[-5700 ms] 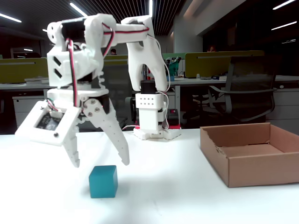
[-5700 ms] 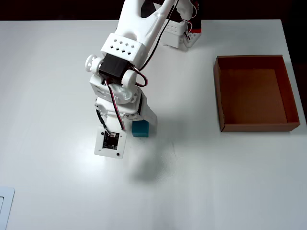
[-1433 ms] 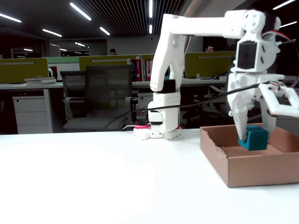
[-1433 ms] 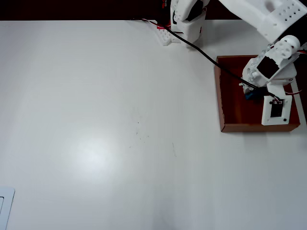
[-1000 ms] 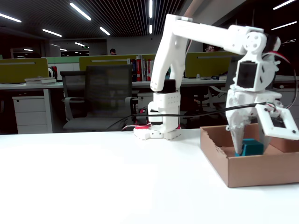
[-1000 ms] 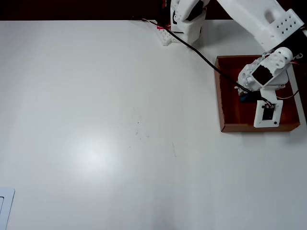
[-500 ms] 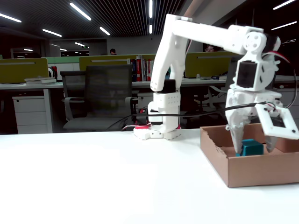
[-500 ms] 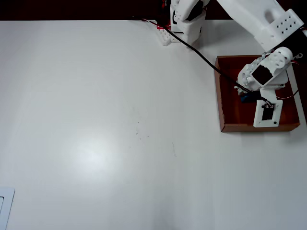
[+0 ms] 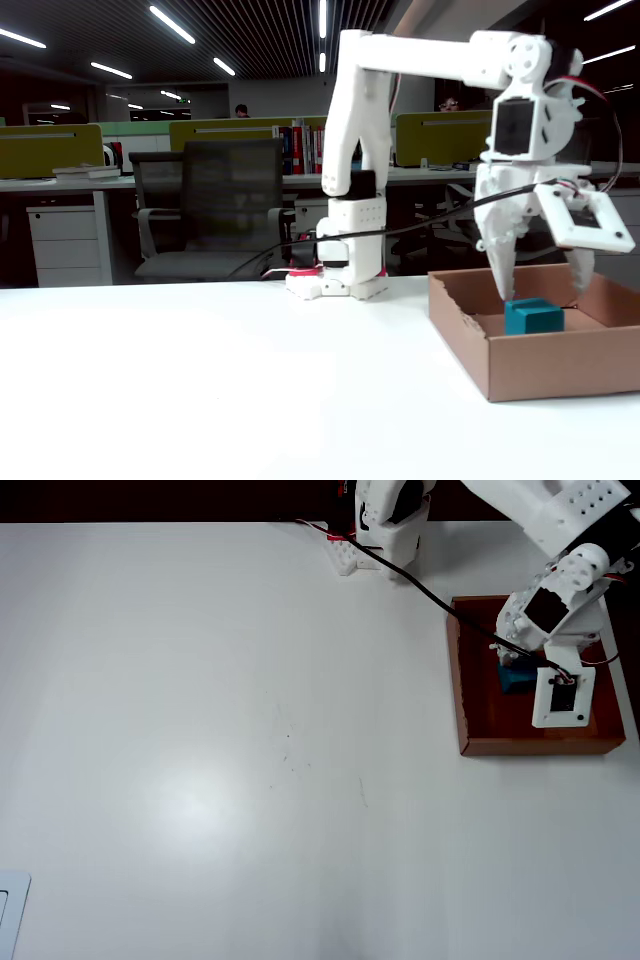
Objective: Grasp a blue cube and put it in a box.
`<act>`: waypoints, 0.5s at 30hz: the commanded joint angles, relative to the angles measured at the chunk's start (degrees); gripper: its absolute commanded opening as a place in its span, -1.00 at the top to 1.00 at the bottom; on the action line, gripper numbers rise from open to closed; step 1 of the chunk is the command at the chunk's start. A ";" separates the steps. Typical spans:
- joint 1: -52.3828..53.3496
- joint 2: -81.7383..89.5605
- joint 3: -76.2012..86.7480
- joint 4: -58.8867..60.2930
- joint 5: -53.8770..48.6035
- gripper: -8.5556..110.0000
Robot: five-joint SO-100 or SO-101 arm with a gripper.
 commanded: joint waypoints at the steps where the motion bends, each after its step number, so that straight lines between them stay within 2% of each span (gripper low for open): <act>1: 0.53 6.24 0.88 0.35 0.00 0.31; 15: 3.69 29.27 13.80 2.64 -3.08 0.36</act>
